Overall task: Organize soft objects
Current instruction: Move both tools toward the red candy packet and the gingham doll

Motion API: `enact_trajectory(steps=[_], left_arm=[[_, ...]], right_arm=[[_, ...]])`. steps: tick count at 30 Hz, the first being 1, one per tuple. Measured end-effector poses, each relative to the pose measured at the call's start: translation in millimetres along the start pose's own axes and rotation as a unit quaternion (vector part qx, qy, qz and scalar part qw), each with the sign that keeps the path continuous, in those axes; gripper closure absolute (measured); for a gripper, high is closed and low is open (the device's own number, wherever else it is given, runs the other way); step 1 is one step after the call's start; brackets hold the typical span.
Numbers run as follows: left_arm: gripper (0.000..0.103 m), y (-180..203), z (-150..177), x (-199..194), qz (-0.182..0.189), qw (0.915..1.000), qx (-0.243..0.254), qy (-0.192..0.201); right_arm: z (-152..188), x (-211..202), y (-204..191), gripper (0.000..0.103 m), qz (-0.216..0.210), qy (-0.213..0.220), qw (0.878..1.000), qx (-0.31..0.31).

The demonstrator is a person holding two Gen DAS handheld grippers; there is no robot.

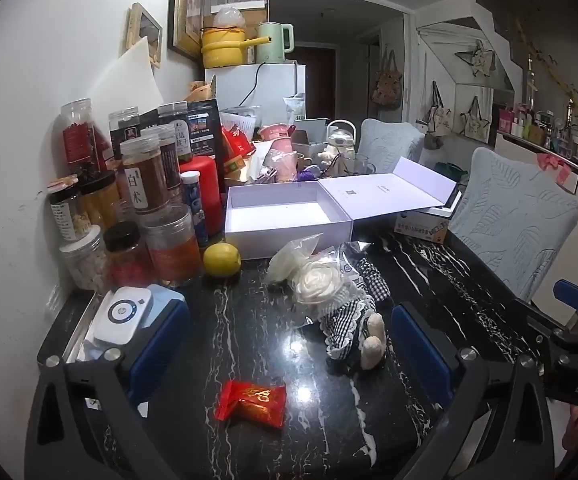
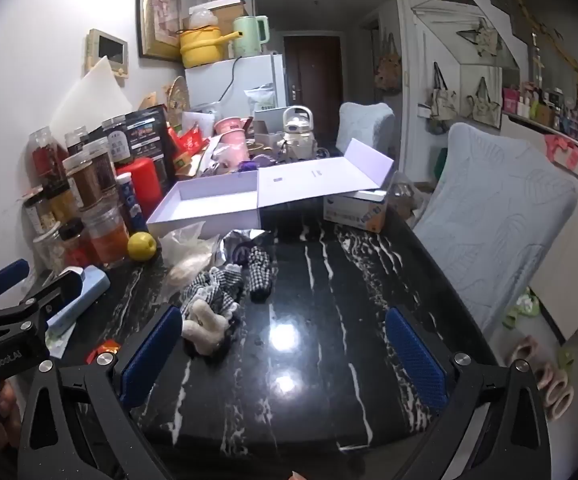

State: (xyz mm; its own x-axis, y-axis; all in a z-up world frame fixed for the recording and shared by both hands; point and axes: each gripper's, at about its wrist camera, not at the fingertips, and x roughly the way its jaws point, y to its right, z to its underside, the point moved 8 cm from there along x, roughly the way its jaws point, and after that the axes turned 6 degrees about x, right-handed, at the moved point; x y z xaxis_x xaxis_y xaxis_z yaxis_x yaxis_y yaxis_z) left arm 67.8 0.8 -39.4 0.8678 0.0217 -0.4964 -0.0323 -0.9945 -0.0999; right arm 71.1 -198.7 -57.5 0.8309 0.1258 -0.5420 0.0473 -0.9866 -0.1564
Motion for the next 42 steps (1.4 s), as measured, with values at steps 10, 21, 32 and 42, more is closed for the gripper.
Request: enact_trajectory(steps=[10, 21, 32, 42], left_arm=[[0.000, 6, 3, 0, 0.011, 0.9999, -0.003, -0.006], [0.000, 3, 4, -4, 0.021, 0.9997, -0.010, -0.006], [0.000, 6, -6, -6, 0.029, 0.9995, -0.007, -0.001], [0.000, 8, -7, -11, 0.037, 0.9992, -0.013, 0.002]], right_arm=[[3, 1, -5, 0.000, 0.003, 0.001, 1.000, -0.003], [5, 4, 2, 0.000, -0.001, -0.005, 1.000, 0.002], [4, 1, -2, 0.000, -0.001, -0.007, 1.000, -0.011], [2, -5, 3, 0.000, 0.000, -0.001, 1.000, 0.000]])
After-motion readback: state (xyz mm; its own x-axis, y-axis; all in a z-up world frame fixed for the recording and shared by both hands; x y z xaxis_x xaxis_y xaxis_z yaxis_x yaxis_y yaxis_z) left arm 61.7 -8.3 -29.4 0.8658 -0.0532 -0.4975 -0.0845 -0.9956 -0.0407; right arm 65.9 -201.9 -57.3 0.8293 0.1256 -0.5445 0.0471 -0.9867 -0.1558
